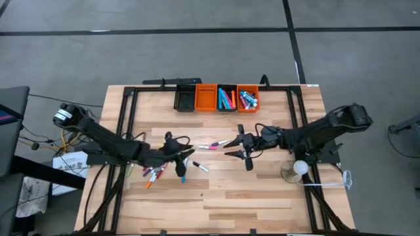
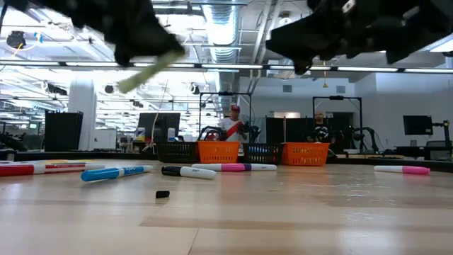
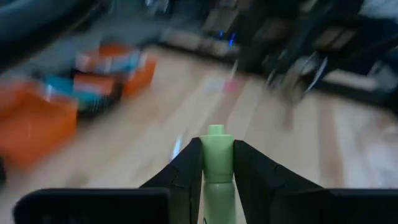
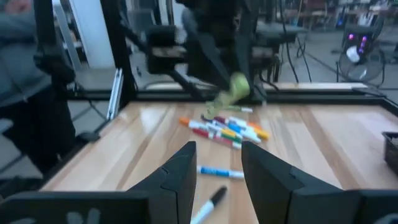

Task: Pick & Place Markers
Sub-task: Put the light green highlighter pen into the right black bin

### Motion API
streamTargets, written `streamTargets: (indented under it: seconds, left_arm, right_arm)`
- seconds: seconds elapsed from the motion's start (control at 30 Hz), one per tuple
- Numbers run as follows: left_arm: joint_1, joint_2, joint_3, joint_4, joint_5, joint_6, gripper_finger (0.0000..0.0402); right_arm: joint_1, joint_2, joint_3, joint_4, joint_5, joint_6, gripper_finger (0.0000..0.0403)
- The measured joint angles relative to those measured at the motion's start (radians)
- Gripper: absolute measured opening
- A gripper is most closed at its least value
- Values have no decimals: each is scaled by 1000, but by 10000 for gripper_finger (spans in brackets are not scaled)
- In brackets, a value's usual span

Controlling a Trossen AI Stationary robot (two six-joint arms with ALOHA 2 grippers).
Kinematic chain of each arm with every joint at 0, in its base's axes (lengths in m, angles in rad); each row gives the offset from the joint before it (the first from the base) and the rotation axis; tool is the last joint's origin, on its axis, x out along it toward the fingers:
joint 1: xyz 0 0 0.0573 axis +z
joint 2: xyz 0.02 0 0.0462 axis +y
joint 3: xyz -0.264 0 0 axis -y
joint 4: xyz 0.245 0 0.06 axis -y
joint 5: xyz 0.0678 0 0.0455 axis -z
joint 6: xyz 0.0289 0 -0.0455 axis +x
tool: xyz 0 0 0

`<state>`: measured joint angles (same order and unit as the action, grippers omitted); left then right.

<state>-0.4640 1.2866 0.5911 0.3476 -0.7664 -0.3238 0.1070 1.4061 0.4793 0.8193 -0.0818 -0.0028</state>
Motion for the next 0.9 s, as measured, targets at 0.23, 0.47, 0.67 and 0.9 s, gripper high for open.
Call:
streamTargets:
  seconds: [0.23,0.47,0.67,0.9]
  left_arm:
    - [-81,40,0,295,11,261,77]
    - [-66,131,0,406,42,323,77]
    - [-68,113,1,419,61,327,77]
    - [-60,115,1,420,65,324,77]
  right_arm:
    - [4,275,105,235,-58,37,120]
    - [25,478,342,237,-158,15,126]
    - [31,549,415,210,-179,-24,170]
    - [36,558,481,183,-178,-25,229]
